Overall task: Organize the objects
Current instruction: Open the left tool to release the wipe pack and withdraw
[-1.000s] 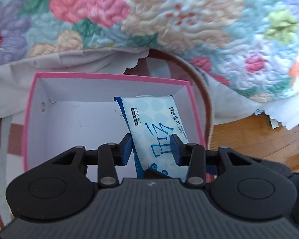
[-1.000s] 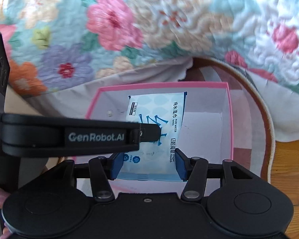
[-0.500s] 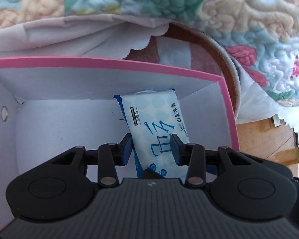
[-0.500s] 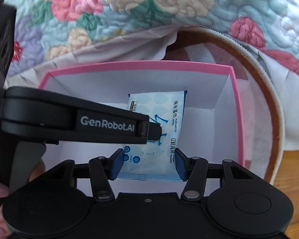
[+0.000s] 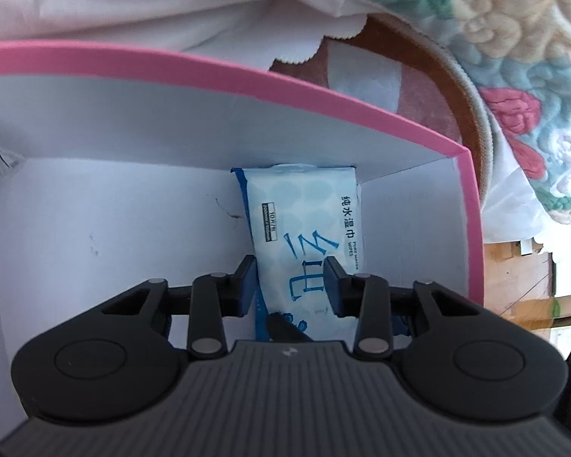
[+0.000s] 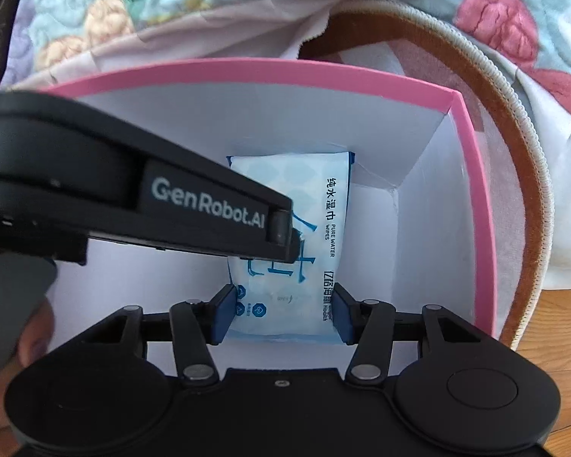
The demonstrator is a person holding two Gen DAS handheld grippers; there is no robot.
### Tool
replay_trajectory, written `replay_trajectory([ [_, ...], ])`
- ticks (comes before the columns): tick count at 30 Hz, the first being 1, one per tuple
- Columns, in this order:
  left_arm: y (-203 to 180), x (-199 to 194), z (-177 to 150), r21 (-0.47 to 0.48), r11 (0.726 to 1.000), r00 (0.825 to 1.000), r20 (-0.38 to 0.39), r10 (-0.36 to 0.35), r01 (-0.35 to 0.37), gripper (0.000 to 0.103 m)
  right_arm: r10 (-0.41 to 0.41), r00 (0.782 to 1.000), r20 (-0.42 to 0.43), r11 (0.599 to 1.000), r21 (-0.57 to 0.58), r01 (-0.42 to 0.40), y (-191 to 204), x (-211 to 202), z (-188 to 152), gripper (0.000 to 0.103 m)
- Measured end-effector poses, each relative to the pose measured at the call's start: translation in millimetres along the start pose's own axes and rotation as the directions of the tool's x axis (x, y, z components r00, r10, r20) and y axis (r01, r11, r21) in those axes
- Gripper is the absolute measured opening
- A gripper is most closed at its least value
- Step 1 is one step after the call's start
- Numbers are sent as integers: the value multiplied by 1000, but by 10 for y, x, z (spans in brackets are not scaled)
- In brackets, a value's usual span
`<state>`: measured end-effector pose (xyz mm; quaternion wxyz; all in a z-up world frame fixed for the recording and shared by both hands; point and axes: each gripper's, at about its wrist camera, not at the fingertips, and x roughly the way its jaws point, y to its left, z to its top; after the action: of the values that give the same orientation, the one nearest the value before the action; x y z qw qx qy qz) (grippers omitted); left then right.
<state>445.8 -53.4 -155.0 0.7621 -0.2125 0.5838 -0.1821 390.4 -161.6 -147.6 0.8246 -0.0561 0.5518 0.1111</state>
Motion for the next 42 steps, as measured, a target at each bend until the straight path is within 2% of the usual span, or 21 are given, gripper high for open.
replay_trajectory([
  [8, -42, 102, -16, -10, 1000, 1000, -12, 27, -27, 34, -39, 999, -19, 999, -9, 39, -50, 16, 7, 56],
  [11, -71, 77, -28, -6, 999, 999, -9, 52, -53, 35, -18, 1000, -13, 1000, -6, 18, -74, -18, -4, 59],
  [13, -102, 7, -51, 2, 998, 998, -3, 59, -59, 42, 11, 1000, -5, 1000, -2, -12, -101, -98, -35, 63],
  [15, -146, -89, -84, 22, 998, 998, 4, 60, -60, 44, 50, 998, 23, 999, 1, -50, -121, -237, -89, 66],
  [19, -241, -319, -194, 79, 993, 996, 5, 88, -88, 45, 85, 991, 103, 994, -84, -76, -100, -583, -209, 66],
  [25, -357, -722, -406, 115, 988, 995, 20, 99, -101, 48, 168, 981, 96, 985, -50, -164, -278, -914, -296, 66],
  [27, -464, -835, -406, 117, 987, 993, 33, 111, -114, 49, 188, 977, 99, 982, -40, -185, -131, -1004, -318, 66],
  [31, -597, -1176, -523, 127, 984, 991, 53, 122, -128, 53, 226, 969, 104, 973, -59, -221, -127, -1279, -344, 67],
  [35, -624, -1563, -728, 152, 976, 986, 80, 147, -158, 56, 218, 964, 149, 975, -78, -209, -94, -1645, -413, 69],
  [38, -833, -1752, -871, 174, 966, 980, 84, 180, -193, 58, 247, 956, 156, 968, -85, -236, -113, -1941, -502, 71],
  [42, -942, -2212, -1122, 225, 947, 973, 95, 211, -228, 60, 248, 955, 162, 966, -118, -230, -91, -2307, -669, 72],
])
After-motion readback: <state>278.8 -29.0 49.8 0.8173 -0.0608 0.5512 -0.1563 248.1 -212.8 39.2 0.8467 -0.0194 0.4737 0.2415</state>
